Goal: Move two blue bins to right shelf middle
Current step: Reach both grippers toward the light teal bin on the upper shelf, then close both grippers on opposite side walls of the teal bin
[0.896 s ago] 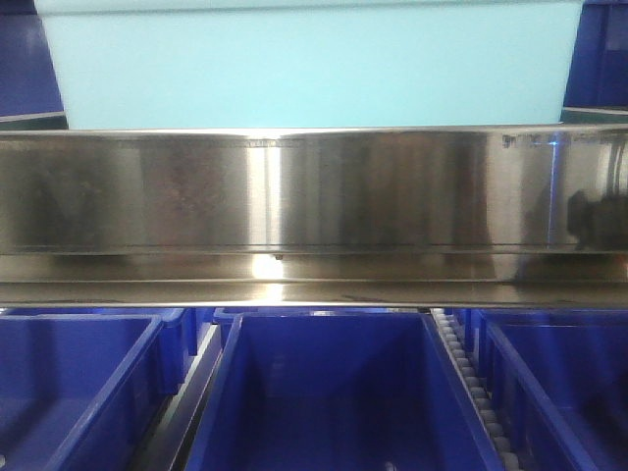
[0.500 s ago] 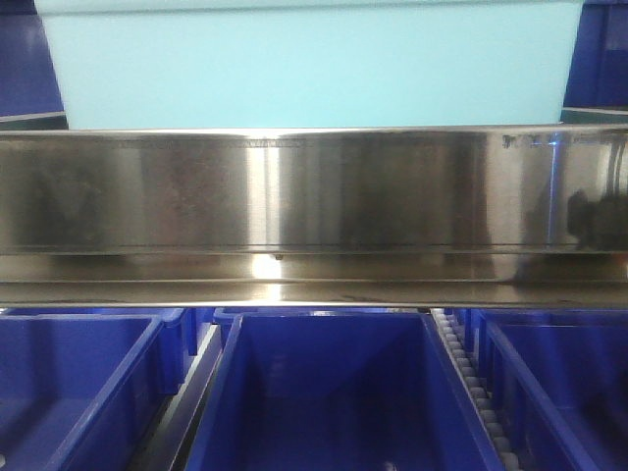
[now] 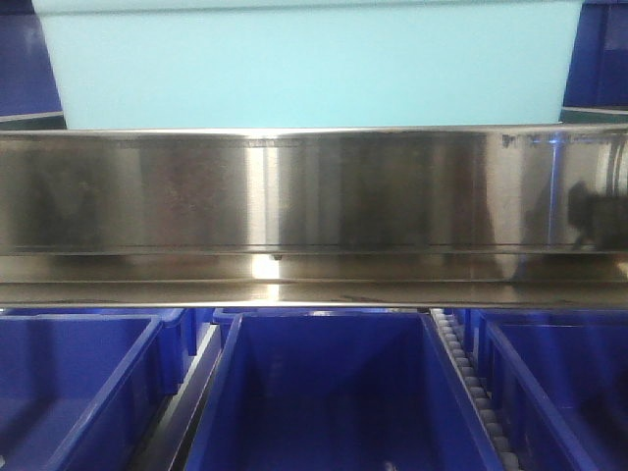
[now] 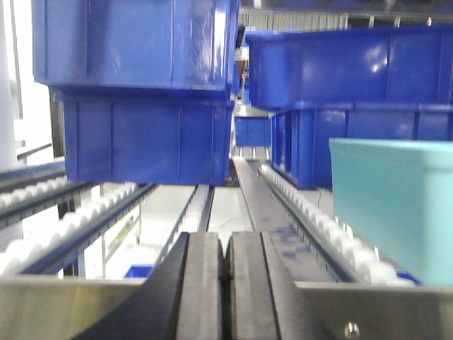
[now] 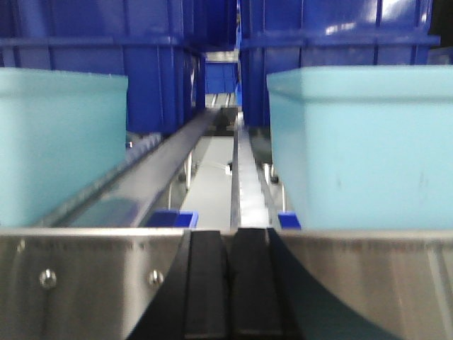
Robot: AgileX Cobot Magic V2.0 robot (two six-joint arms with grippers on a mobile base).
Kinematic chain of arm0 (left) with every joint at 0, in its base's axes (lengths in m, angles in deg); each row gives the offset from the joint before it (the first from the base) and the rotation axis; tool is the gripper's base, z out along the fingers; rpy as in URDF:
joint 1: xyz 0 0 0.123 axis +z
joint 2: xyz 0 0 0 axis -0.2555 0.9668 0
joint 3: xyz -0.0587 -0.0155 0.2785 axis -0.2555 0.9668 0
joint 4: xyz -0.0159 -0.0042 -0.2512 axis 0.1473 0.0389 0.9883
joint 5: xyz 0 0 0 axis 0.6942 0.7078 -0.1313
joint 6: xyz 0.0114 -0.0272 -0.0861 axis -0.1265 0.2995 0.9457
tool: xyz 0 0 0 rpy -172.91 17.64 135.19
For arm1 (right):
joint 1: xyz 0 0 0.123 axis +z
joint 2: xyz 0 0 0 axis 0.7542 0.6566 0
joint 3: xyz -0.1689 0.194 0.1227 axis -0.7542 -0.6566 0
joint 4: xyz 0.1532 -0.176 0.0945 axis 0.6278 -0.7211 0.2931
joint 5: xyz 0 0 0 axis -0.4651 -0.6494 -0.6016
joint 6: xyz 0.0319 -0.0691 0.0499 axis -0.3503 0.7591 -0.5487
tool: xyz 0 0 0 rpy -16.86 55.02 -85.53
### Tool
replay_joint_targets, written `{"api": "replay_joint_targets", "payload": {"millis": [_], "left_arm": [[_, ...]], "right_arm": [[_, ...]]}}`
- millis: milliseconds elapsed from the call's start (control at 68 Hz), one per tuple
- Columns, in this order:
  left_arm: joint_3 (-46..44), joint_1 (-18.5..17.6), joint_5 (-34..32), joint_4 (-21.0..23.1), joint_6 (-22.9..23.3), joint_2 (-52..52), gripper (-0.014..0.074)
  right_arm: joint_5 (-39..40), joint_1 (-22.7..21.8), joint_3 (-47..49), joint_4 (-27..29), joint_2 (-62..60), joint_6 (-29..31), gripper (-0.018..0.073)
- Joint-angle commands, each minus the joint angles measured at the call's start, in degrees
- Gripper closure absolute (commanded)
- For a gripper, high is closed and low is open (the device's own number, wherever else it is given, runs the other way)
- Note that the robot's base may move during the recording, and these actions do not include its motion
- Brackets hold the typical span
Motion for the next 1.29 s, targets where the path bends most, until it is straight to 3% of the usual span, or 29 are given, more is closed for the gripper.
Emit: {"api": "replay_joint_targets", "payload": {"millis": [0,118,191,309,426,485,588,691,882,1029,1146,1279], "left_arm": [[-0.2,0.1,-3.6,0.0,0.0,-0.2,0.0707],[-0.2,0.1,-5.7,0.0,0.0,-0.2,0.0707],[-3.0,0.1,-4.7,0.0,0.0,-0.2,0.0706],[-12.0,0.1,3.5,-0.4,0.0,0.0,0.0661],[-21.5,0.1,11.4,-1.7,0.0,4.6,0.0494],[-26.4,0.1,15.7,-2.4,0.0,8.0,0.0374],[-33.5,0.1,19.7,-2.4,0.0,15.1,0.0190],[-38.0,-0.2,19.7,0.6,0.0,20.3,0.0089],[-46.6,-6.2,22.4,0.9,0.0,30.3,0.0043],[-54.2,-13.5,31.7,0.9,0.0,39.7,0.0043],[-60.5,-18.8,36.4,0.9,0.0,48.3,0.0043],[-68.9,-20.4,42.8,1.0,0.0,57.6,0.0043]], "right_arm": [[4.5,0.1,0.0,-0.3,-0.1,0.1,0.0721],[11.6,0.1,0.0,-0.3,-0.1,-0.1,0.0721],[11.2,0.1,1.4,-0.3,-0.1,-0.4,0.0721],[3.7,0.1,10.4,-0.3,-0.1,-0.4,0.0721],[-6.2,0.1,19.9,-0.3,0.6,-0.4,0.0690],[-9.8,0.1,23.7,-0.3,2.2,-0.4,0.0599],[-11.1,0.1,27.7,-0.3,6.2,-0.4,0.0254],[-10.9,0.1,28.7,-0.3,9.9,-0.4,-0.0019],[-8.4,0.1,31.7,-0.3,16.3,-0.4,-0.0009],[-15.5,0.9,41.1,1.1,25.3,-0.4,-0.0009],[-21.6,6.1,50.1,1.6,33.9,-0.4,-0.0009],[-29.0,12.3,60.2,1.6,44.9,-0.4,-0.0009]]}}
